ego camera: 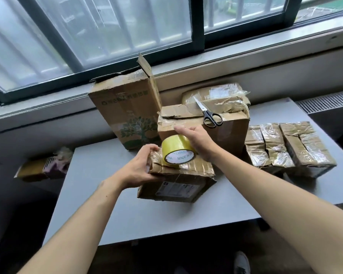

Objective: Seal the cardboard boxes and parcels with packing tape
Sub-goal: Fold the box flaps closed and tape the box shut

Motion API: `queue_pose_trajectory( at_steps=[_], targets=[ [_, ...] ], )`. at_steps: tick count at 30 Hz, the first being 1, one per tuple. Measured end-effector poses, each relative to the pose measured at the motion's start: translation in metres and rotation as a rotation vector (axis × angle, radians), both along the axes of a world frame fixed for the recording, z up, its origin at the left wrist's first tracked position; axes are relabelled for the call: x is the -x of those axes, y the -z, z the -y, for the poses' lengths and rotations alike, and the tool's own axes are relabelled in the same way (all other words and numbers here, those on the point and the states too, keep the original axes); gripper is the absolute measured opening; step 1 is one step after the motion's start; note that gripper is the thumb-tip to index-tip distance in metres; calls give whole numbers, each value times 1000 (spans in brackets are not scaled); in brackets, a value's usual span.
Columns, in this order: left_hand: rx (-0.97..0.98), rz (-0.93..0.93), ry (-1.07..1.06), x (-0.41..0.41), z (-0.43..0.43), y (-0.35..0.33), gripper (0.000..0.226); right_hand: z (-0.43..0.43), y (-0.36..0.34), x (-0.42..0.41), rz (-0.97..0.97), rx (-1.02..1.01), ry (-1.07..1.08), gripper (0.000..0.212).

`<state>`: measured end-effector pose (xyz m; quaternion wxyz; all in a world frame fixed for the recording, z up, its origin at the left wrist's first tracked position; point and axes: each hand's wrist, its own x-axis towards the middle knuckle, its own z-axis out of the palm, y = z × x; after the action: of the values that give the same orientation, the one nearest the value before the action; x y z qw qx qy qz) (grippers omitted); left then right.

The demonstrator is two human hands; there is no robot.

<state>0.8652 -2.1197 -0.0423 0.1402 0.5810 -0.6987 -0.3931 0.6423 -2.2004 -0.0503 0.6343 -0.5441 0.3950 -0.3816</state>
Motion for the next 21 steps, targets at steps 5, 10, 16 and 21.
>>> queue_pose_trajectory(
  at_steps=[5,10,16,21],
  targets=[
    [-115,-85,-118,-24,-19,24,84,-17,6,-36,-153,34,1,49],
    [-110,-279,-534,-28,-19,43,48,-28,6,-69,-300,78,-37,57],
    [-72,-200,-724,-12,-11,82,34,-42,22,-89,-501,166,-55,57],
    [-17,-220,-760,-9,0,92,37,-45,29,-84,-406,61,44,59]
  ],
)
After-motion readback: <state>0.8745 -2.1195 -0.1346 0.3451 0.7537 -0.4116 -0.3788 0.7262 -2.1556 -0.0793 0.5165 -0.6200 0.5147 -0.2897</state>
